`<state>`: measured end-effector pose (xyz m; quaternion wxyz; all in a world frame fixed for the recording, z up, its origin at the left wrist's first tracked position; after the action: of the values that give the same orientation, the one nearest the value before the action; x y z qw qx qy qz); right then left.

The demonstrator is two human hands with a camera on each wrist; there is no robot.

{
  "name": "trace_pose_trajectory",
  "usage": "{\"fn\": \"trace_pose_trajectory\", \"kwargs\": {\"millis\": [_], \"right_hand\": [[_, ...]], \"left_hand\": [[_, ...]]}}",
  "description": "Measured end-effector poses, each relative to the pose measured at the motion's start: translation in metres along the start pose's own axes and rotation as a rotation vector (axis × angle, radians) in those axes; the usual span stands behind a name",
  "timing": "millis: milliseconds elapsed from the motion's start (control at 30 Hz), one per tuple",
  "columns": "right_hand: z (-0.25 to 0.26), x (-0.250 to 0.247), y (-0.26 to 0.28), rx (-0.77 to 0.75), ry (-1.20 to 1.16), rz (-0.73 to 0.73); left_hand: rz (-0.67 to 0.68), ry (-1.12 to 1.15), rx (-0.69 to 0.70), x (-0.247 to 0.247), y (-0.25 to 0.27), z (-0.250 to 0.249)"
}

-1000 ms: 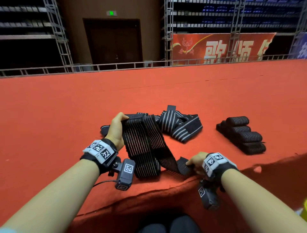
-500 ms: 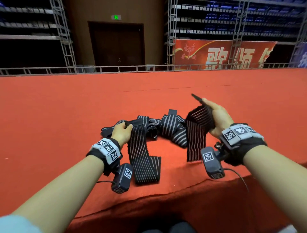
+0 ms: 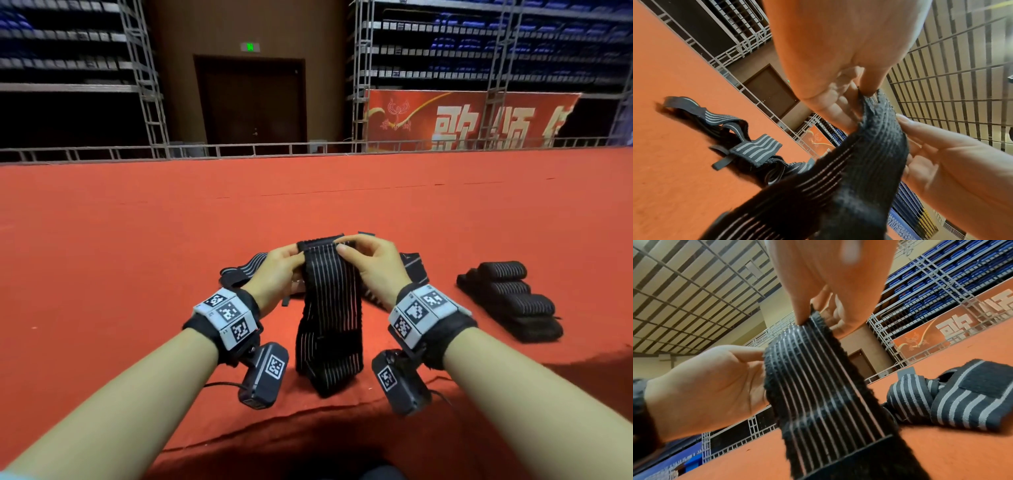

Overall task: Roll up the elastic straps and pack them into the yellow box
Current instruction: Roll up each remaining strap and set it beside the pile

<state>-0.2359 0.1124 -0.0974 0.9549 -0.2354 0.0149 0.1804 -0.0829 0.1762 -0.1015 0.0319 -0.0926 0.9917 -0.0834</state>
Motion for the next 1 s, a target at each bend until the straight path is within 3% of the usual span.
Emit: {"fn": "trace_pose_trajectory", "kwargs": {"millis": [500,600,700,833,933,1000], "right_hand": [[-0.009,-0.009,-0.001,0.042,0.032,-0.149],[-0.009,-0.008,-0.001,0.043,0.045,-0.171],[-0.004,-0.005,0.001,0.025,0.058,-0.176],[0.01,-0.003,-0.002,0.019,0.157,-0.133],[0.027,-0.001,-0.008,0.102,0.051,0.046],[0.045,-0.001,-0.009,0.049,0.014,0.131]], "left_hand": [[0.114,0.062,-0.007,0.017,0.01,-0.006],[0.095,0.065,0.012,0.019,0.011,-0.007],[-0.005,-0.013,0.066,0.022,0.014,-0.013],[-0.132,-0.212,0.218,0.019,0.012,-0.022],[-0.182,-0.268,0.298,0.017,0.012,-0.045],[-0.208,-0.319,0.364,0.015,0.012,-0.063]]}}
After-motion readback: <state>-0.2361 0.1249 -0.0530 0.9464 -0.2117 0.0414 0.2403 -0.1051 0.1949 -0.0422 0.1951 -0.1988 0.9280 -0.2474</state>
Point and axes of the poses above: each hand's wrist, its own y-axis away from the middle knuckle, its own x-axis out of the palm, z = x × y, the point moved 2 cm from there along -y, towards the middle knuckle, and after that the axes turned 1 degree about -y, right-handed, at the moved point
